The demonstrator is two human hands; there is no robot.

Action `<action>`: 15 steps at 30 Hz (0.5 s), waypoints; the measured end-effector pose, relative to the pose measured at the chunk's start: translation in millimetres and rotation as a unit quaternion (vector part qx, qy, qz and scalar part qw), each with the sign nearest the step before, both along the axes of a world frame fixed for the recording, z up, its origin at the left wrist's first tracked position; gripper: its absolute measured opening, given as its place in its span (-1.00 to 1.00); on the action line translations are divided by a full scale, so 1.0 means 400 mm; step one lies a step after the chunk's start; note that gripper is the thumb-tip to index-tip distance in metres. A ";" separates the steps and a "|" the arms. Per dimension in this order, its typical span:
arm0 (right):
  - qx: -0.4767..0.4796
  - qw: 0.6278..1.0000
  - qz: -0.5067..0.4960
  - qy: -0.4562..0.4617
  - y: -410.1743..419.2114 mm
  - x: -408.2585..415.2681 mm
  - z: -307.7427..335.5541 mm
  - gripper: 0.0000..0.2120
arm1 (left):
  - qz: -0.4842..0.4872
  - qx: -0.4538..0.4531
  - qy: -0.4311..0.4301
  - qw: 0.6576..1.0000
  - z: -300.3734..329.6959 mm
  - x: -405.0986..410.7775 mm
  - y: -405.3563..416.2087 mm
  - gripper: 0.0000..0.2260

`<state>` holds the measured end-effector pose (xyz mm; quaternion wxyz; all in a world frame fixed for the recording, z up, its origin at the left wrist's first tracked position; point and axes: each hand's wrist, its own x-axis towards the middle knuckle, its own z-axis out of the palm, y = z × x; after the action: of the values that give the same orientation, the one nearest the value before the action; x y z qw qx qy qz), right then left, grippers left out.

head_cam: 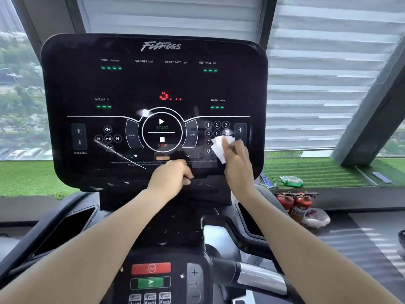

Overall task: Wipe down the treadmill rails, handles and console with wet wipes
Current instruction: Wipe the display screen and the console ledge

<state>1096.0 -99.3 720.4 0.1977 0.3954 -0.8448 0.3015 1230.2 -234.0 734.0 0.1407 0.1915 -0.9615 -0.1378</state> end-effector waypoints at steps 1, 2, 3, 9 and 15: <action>-0.024 0.999 -0.037 -0.017 0.017 -0.015 -0.002 -0.52 | 0.002 0.008 0.000 1.000 -0.002 -0.003 -0.002 -0.81; -0.067 0.995 -0.064 -0.033 0.027 -0.032 -0.004 -0.54 | 0.004 0.015 0.001 1.000 -0.005 -0.005 -0.005 -0.81; -0.107 0.987 -0.103 -0.055 0.033 -0.041 -0.001 -0.57 | 0.004 0.021 0.003 1.000 -0.007 -0.006 -0.007 -0.82; -0.078 0.997 -0.011 0.021 -0.068 0.061 0.009 -0.90 | -0.020 -0.003 0.010 1.000 -0.008 -0.004 -0.006 -0.81; -0.028 0.999 0.009 -0.023 -0.049 0.015 0.004 -0.48 | -0.041 -0.017 -0.018 0.999 0.004 0.025 -0.023 -0.78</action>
<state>1102.1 -119.1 722.2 0.1866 0.3904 -0.8365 0.3362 1240.0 -243.2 735.7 0.1206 0.1524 -0.9731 -0.1238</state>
